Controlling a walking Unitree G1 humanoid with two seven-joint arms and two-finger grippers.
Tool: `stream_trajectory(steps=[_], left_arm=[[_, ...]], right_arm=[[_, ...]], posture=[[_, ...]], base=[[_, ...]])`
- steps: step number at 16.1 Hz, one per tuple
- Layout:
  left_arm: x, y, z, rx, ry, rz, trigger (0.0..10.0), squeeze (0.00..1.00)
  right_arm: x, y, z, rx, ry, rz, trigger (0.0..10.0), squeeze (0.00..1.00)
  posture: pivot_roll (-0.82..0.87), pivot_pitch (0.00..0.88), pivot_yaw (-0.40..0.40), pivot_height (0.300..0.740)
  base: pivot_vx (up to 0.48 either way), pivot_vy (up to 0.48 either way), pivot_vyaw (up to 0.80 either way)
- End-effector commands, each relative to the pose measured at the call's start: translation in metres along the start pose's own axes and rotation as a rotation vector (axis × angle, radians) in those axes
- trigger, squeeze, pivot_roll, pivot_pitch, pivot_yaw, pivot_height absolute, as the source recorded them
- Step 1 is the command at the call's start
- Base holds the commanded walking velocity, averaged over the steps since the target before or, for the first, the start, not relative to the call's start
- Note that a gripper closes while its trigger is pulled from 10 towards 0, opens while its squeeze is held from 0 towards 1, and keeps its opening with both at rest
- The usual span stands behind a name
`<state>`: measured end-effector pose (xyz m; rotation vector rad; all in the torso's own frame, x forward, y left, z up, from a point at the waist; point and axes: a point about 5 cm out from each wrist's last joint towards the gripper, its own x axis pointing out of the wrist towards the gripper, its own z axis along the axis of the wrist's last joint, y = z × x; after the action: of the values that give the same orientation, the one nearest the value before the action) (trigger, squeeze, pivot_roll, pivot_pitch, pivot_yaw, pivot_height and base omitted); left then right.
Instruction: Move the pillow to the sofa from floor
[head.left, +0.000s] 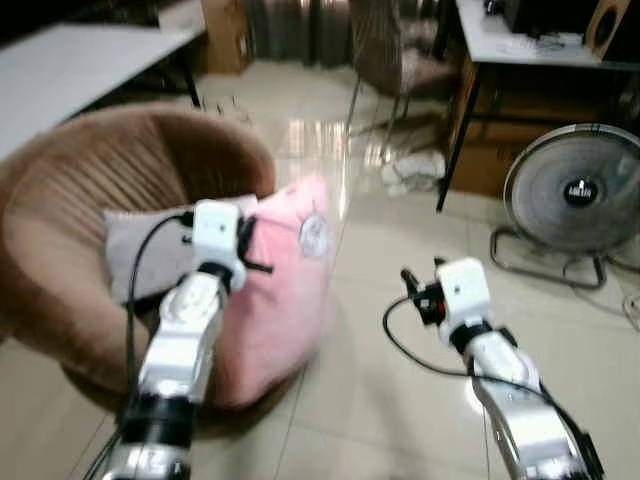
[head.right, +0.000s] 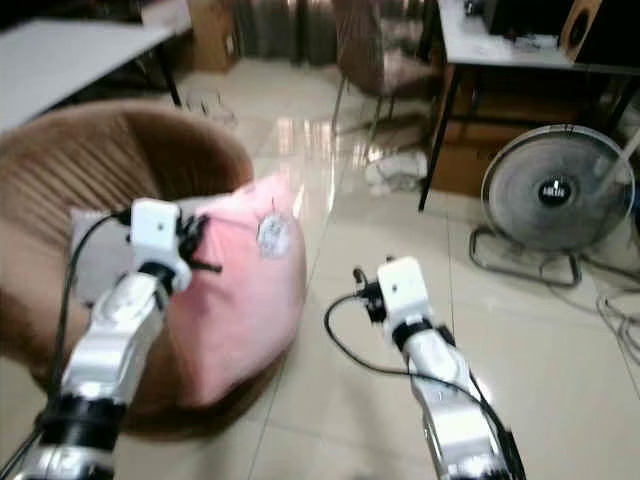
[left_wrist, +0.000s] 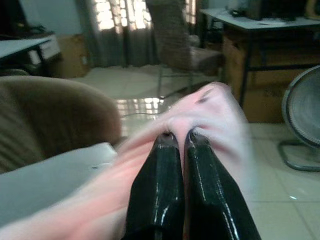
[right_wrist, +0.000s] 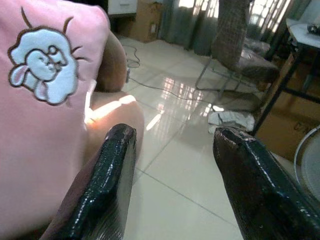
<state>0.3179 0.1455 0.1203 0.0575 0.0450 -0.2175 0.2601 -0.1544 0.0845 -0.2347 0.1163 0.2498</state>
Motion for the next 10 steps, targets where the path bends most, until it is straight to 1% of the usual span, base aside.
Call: stream_trajectory(steps=[1, 4, 8, 9, 10], left_arm=[[0.0047, -0.0029, 0.0162, 0.013, -0.070, -0.016, 10.0, 0.00], [0.0048, -0.0072, 0.0138, 0.015, -0.065, -0.049, 10.0, 0.00], [0.0046, -0.0058, 0.0128, 0.013, -0.062, -0.043, 10.0, 0.00], [0.0047, -0.0044, 0.0131, 0.014, -0.062, -0.036, 10.0, 0.00], [0.0048, -0.0029, 0.0133, 0.014, -0.063, -0.029, 10.0, 0.00]], right_arm=[[0.0012, -0.0027, 0.0014, -0.003, -0.004, 0.001, 10.0, 0.00], [0.0023, -0.0024, 0.0011, -0.011, -0.002, 0.008, 10.0, 0.00], [0.0022, -0.0002, 0.0003, -0.019, 0.000, 0.031, 10.0, 0.00], [0.0022, 0.0013, 0.0002, -0.020, 0.001, 0.049, 10.0, 0.00], [0.0009, 0.0049, 0.0004, 0.002, -0.004, 0.096, 10.0, 0.00]], posture=[[-0.07, 0.000, 0.049, 0.740], [-0.07, 0.000, 0.049, 0.740], [-0.07, 0.000, 0.049, 0.740], [-0.07, 0.000, 0.048, 0.740], [-0.07, 0.000, 0.048, 0.740]], base=[[0.349, 0.000, 0.00], [0.334, 0.000, 0.00], [0.334, 0.000, 0.00], [0.337, 0.000, 0.00], [0.334, 0.000, 0.00]])
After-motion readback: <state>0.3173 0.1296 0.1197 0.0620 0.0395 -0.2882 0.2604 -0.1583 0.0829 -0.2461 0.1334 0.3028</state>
